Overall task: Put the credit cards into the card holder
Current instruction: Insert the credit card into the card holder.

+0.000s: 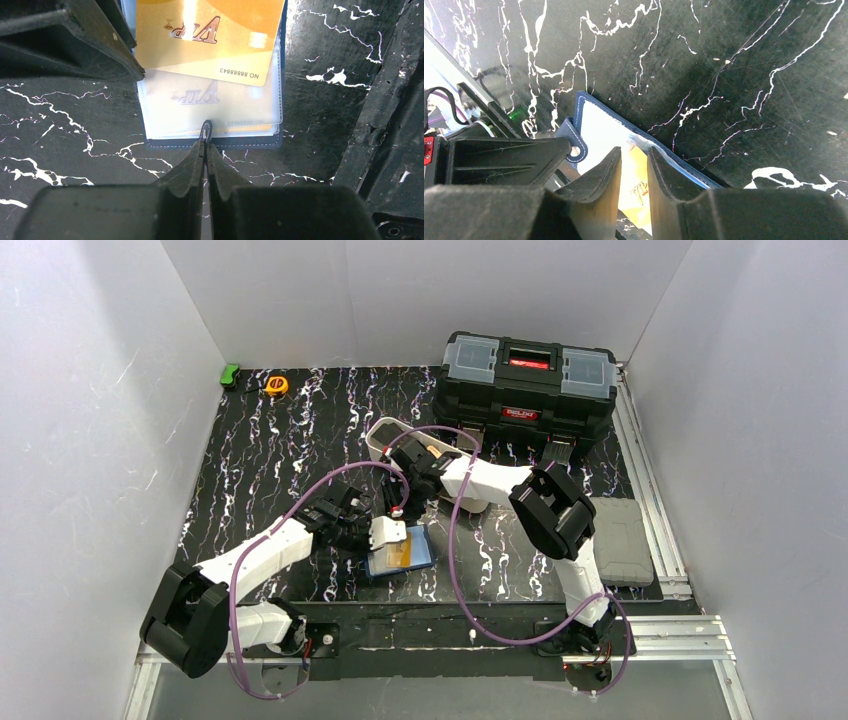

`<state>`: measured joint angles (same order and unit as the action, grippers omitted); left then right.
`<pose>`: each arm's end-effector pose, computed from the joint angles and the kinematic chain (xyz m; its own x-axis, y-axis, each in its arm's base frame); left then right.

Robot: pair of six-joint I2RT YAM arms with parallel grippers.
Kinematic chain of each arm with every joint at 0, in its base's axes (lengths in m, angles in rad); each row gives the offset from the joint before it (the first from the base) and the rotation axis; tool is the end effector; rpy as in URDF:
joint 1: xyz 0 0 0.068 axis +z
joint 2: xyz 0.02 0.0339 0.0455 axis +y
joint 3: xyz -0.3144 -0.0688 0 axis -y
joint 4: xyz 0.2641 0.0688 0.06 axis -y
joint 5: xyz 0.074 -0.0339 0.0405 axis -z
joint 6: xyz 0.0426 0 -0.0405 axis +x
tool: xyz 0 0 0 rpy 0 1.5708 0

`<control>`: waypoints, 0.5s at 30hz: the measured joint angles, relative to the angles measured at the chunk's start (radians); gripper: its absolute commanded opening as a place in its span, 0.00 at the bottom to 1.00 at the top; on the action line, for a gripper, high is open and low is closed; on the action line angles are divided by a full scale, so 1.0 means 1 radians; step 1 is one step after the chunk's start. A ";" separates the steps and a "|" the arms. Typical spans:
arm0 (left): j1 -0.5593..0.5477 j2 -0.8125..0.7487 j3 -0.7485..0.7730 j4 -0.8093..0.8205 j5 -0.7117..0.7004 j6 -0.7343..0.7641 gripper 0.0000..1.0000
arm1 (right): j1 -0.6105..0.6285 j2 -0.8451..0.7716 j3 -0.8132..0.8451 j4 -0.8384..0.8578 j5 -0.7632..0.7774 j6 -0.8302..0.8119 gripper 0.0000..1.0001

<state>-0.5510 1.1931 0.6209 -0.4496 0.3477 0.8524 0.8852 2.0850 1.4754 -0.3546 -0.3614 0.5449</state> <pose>0.1782 -0.1265 0.2159 0.0063 0.8269 -0.5623 0.9708 0.1297 0.2016 0.2988 0.3891 0.1917 -0.8863 -0.3177 -0.3369 -0.4587 0.7027 0.5439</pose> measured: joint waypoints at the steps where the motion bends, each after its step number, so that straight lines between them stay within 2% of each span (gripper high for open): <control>1: 0.000 0.000 0.000 0.000 0.000 0.000 0.00 | 0.001 0.000 0.000 0.000 0.000 0.000 0.32; 15: 0.000 0.000 0.000 0.000 0.000 0.000 0.00 | 0.035 0.000 0.000 0.007 0.011 0.001 0.31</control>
<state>-0.5510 1.1927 0.6209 -0.4500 0.3477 0.8524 0.9203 2.0850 1.4750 -0.3477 -0.3504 0.5461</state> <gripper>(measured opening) 0.030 0.314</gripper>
